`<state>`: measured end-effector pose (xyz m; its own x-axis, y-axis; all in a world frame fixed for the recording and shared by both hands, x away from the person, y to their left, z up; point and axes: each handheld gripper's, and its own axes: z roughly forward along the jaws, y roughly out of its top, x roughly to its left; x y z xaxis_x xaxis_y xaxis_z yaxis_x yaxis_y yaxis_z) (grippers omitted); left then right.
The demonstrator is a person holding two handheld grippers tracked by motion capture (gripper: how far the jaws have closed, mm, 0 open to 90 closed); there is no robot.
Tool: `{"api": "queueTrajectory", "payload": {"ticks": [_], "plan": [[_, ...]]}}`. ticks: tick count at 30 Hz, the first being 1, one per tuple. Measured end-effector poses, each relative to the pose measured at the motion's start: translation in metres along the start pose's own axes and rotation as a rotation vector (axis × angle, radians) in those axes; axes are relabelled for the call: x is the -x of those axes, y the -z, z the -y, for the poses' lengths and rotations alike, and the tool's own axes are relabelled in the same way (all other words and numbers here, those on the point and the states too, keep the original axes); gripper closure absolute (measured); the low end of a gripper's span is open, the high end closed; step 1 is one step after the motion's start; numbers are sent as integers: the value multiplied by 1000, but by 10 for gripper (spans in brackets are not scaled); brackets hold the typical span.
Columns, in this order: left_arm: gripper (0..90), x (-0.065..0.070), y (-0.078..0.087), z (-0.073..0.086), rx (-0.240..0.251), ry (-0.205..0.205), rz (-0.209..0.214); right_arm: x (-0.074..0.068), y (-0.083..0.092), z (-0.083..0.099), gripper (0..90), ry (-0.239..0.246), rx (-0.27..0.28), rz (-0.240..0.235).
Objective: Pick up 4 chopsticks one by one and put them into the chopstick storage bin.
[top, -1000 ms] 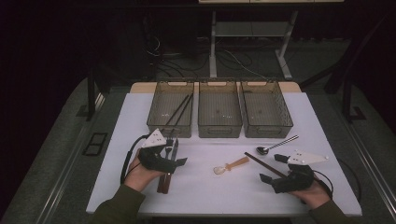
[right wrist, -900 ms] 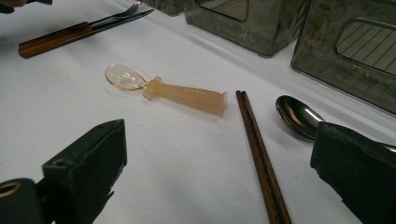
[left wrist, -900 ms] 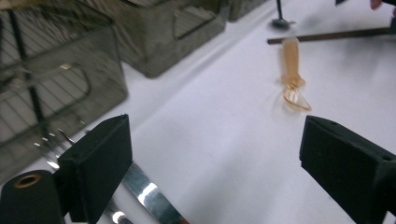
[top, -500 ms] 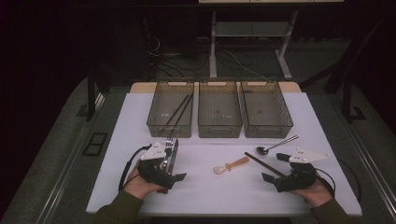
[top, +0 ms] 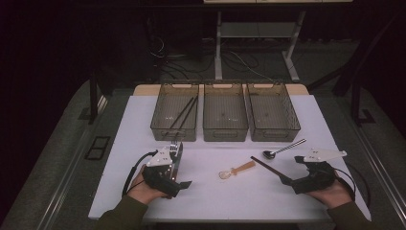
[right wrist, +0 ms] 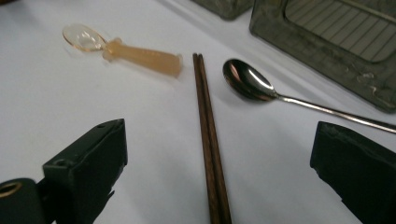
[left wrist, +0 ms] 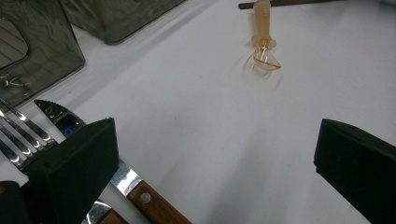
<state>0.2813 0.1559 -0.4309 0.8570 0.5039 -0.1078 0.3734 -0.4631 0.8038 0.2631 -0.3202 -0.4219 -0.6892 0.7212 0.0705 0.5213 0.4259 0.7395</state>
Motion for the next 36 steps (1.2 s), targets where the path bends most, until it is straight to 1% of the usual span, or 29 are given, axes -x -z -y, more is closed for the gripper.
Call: {"api": "queueTrajectory", "payload": {"ticks": [3,5,8,9,10,12,13,14,15,17,18,21,23,26,32,33,34,36], "plan": [[0,-1,1,0,6,4,-1,2,1,3,73,10,-25,2],[0,-2,1,1,4,4,0,4,2,6,129,13,-43,1],[0,-2,0,0,5,5,6,7,5,8,158,9,-53,1],[0,-1,0,0,7,4,7,7,6,9,173,9,-56,8],[0,-1,0,0,9,5,7,9,7,10,211,12,-61,5],[0,-2,1,1,8,4,9,11,9,12,248,4,-60,-3],[0,-2,0,1,7,5,11,12,11,14,288,-3,-64,-7],[0,-2,0,1,5,5,12,13,12,15,327,-3,-65,-12],[0,-2,0,1,3,6,13,14,14,16,348,6,-61,-13],[0,-2,0,1,4,6,17,16,17,19,420,3,-64,-25],[0,-2,0,1,3,6,19,18,18,21,442,4,-65,-28],[0,-2,-1,1,1,10,19,20,21,27,525,-13,-75,-35],[0,-2,-1,1,-1,5,17,21,22,29,581,-10,-83,-43],[0,-2,0,1,1,6,18,21,22,28,655,0,-92,-43],[0,-2,-1,1,-3,4,20,20,20,29,733,17,-115,-53],[0,-2,-1,1,-2,4,21,21,19,29,741,26,-119,-52],[0,-2,-1,1,-3,7,20,20,19,30,746,22,-130,-54],[0,-2,-1,1,-3,5,21,20,17,30,756,33,-133,-58]]}}
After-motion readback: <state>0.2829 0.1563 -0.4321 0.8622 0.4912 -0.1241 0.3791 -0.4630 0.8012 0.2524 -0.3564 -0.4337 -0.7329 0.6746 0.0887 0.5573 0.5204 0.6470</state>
